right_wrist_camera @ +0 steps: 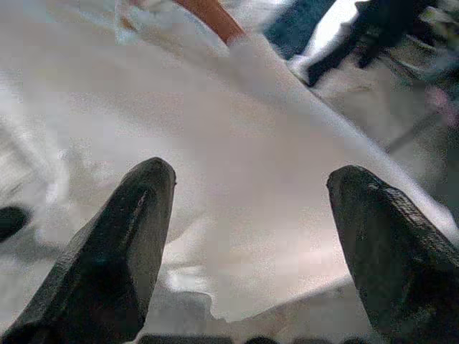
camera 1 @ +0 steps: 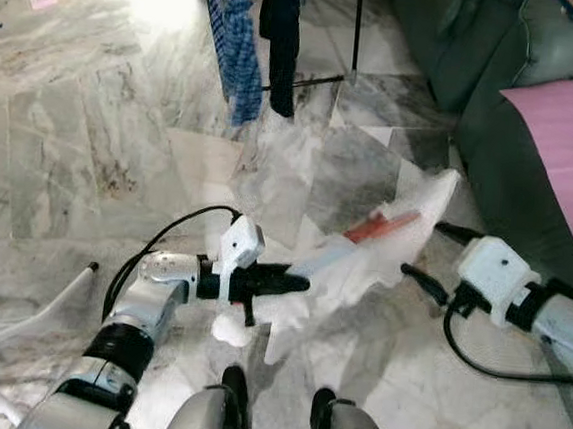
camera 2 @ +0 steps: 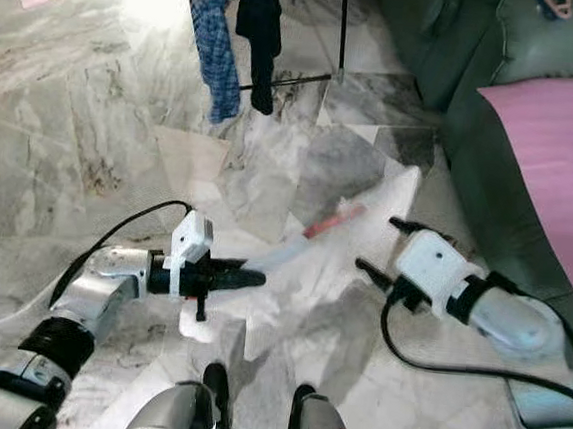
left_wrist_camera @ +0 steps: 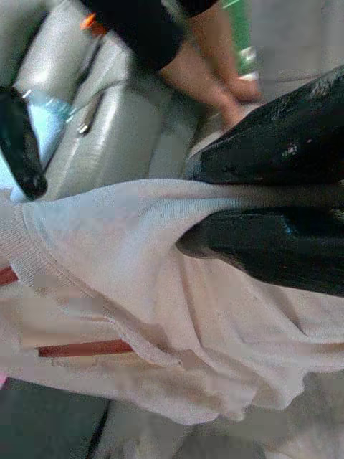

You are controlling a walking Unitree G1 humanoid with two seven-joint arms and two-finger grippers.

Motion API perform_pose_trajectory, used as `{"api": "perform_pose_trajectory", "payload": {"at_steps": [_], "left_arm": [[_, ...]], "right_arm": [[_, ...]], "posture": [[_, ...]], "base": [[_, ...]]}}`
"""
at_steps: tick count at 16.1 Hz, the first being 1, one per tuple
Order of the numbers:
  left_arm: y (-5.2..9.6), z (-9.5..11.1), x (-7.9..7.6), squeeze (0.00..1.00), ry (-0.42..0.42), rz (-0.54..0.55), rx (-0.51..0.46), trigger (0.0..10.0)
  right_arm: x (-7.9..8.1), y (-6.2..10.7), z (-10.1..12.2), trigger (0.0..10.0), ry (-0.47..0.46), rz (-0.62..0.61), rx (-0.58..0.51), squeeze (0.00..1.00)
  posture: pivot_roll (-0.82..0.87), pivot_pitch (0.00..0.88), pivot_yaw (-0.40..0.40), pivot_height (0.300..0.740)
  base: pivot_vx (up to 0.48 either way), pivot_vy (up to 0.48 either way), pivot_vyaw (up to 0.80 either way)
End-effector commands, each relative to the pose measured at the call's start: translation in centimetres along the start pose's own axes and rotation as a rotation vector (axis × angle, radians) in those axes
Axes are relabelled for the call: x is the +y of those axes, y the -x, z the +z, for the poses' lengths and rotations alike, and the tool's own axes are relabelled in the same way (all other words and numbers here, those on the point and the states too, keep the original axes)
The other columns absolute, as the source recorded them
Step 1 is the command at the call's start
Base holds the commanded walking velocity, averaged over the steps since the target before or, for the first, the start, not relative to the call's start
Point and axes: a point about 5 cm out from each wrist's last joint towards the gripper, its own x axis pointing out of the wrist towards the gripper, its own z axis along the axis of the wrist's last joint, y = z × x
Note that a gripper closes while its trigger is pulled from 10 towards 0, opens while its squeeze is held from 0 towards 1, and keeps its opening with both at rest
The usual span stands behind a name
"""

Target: Hang hanger

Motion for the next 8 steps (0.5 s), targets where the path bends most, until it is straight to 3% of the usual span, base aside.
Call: {"api": "perform_pose_trajectory", "payload": {"at_steps": [1,3,5,8], "left_arm": [[0.0,0.4,-0.2,0.00,-0.061,-0.059,0.032,3.2],[0.4,-0.4,0.1,0.00,-0.054,-0.045,0.080,2.9],[0.4,-0.4,0.1,0.00,-0.054,-0.042,0.082,2.7],[0.0,-0.1,-0.2,0.00,-0.092,-0.086,0.089,2.2]], "right_arm": [[0.4,0.1,0.8,10.0,0.052,0.076,-0.005,1.00],[0.4,0.4,2.5,10.0,0.082,0.164,-0.024,1.00],[0.1,0.4,2.9,10.0,0.096,0.168,-0.027,1.00],[0.0,0.7,1.8,10.0,0.101,0.193,0.025,0.98]], "posture": [[-0.09,0.302,0.055,0.740],[-0.09,0.299,0.057,0.740],[-0.09,0.298,0.056,0.740],[-0.09,0.294,0.053,0.740]], "base": [[0.000,0.000,0.00],[0.000,0.000,0.00],[0.000,0.000,0.00],[0.000,0.000,0.00]]}}
